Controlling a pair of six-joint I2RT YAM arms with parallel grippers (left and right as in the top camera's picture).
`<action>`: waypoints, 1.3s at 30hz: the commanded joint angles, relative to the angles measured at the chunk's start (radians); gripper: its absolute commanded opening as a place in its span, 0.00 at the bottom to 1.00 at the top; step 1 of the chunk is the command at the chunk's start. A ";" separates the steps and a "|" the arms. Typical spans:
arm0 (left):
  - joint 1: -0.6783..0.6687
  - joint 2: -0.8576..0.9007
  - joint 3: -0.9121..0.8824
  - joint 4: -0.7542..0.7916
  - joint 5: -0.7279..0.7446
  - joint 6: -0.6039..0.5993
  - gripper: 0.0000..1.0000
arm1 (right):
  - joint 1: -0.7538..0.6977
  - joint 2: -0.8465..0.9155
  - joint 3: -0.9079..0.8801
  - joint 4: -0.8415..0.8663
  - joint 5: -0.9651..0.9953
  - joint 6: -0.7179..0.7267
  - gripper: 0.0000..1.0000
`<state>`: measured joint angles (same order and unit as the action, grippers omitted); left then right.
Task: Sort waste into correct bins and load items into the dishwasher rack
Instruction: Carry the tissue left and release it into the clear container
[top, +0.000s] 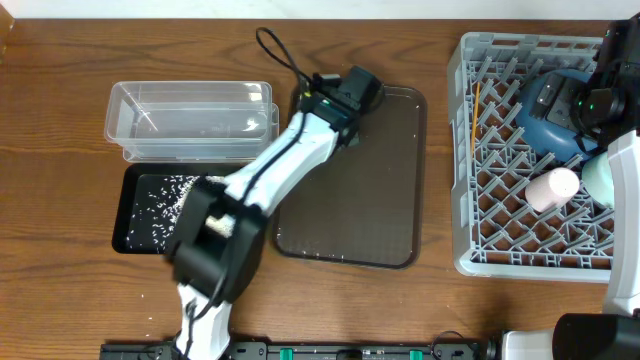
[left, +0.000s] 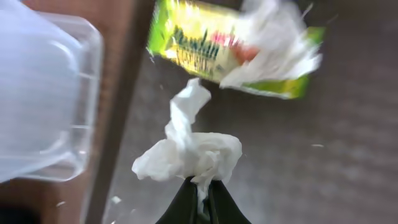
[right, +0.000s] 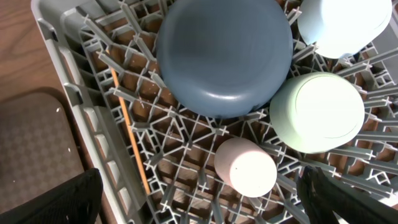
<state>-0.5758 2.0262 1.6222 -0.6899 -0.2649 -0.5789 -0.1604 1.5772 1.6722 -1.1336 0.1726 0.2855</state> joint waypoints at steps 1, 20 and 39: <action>0.009 -0.105 0.017 -0.009 -0.013 -0.002 0.06 | -0.005 0.001 0.000 -0.002 0.003 0.014 0.99; 0.357 -0.218 0.017 0.037 -0.248 -0.094 0.61 | -0.005 0.001 0.000 -0.002 0.003 0.014 0.99; 0.292 -0.212 0.016 0.141 0.219 0.066 0.75 | -0.005 0.001 0.000 -0.002 0.003 0.014 0.99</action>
<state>-0.2371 1.7962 1.6260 -0.5667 -0.0914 -0.5751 -0.1604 1.5772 1.6722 -1.1336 0.1726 0.2855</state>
